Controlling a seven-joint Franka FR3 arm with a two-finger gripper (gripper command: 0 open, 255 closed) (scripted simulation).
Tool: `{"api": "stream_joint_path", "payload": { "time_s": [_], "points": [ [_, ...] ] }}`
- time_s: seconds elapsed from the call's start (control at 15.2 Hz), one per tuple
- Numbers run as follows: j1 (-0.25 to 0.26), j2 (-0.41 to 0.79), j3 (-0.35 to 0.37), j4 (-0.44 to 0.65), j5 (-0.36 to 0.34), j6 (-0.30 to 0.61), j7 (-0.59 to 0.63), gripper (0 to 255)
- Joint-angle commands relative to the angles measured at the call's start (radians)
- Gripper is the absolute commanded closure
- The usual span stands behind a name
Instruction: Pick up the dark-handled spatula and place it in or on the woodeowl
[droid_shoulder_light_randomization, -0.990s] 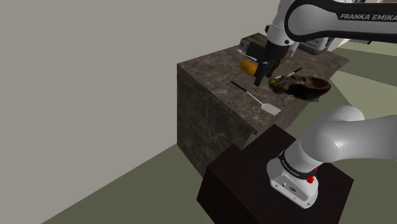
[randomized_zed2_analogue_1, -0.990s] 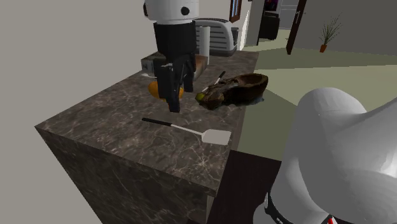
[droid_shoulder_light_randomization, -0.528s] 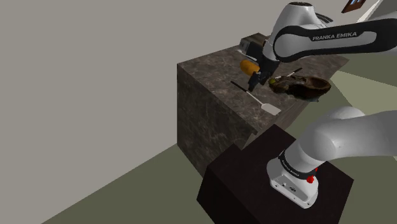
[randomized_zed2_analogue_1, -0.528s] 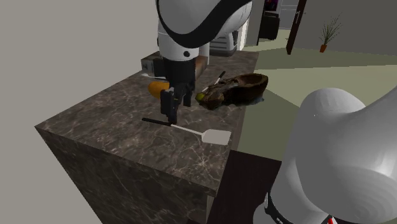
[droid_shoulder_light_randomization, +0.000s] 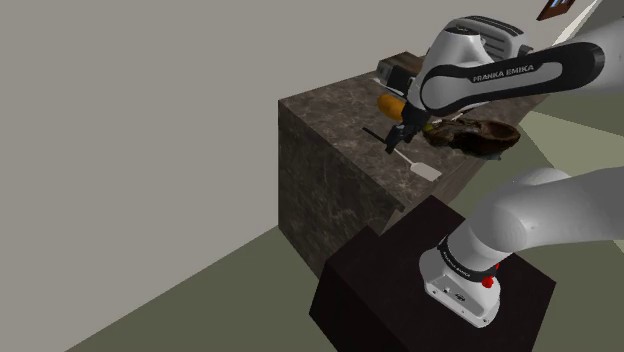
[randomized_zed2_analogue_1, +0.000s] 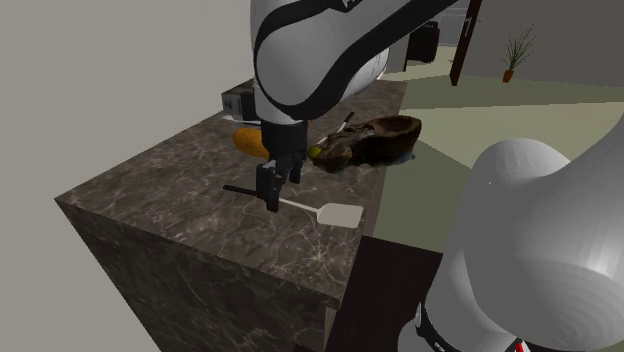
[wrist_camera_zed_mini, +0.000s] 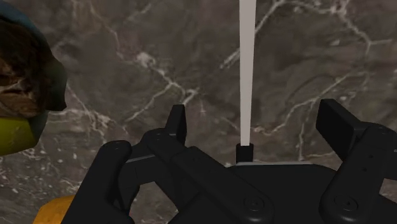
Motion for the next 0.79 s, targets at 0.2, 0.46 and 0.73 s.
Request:
{"api": "stream_joint_path", "payload": {
  "time_s": [0.2,0.46,0.73],
  "points": [
    [-0.002,0.008,-0.003,-0.007,-0.002,0.016,-0.003,0],
    [-0.002,0.008,-0.003,-0.007,-0.002,0.016,-0.003,255],
    [-0.002,0.008,-0.003,-0.007,-0.002,0.016,-0.003,255]
  ]
}}
